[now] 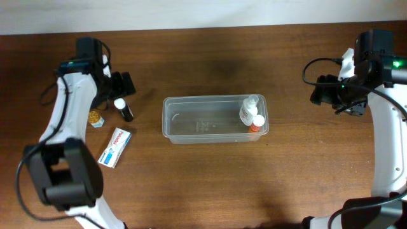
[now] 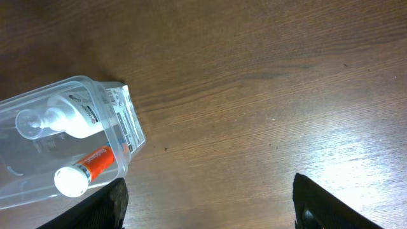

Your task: Pack container

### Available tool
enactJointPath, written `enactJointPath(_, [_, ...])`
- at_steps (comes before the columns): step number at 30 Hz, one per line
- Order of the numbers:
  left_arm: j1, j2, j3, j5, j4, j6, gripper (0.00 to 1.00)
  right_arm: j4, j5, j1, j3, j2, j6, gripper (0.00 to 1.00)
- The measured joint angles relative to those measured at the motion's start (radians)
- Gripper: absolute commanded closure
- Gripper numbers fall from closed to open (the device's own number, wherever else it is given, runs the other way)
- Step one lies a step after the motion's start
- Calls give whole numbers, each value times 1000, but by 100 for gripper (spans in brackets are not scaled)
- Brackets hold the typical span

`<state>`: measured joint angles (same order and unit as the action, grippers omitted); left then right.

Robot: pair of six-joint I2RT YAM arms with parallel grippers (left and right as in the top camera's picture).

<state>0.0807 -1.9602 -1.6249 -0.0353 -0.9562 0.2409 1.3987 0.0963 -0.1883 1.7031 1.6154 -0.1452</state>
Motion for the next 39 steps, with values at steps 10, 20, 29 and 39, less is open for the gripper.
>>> enactJointPath(10, [0,-56,0,-19,-36,15,39,-4,0,0,0,0,0,25])
enactJointPath(20, [0,-56,0,-21,-61,19,73,-7,0,0,0,0,0,25])
enactJointPath(29, [0,-56,-5,-21,-63,18,88,-7,0,0,0,0,0,25])
enactJointPath(39, [-95,8,-208,-18,-260,18,94,-9,0,0,0,0,3,25])
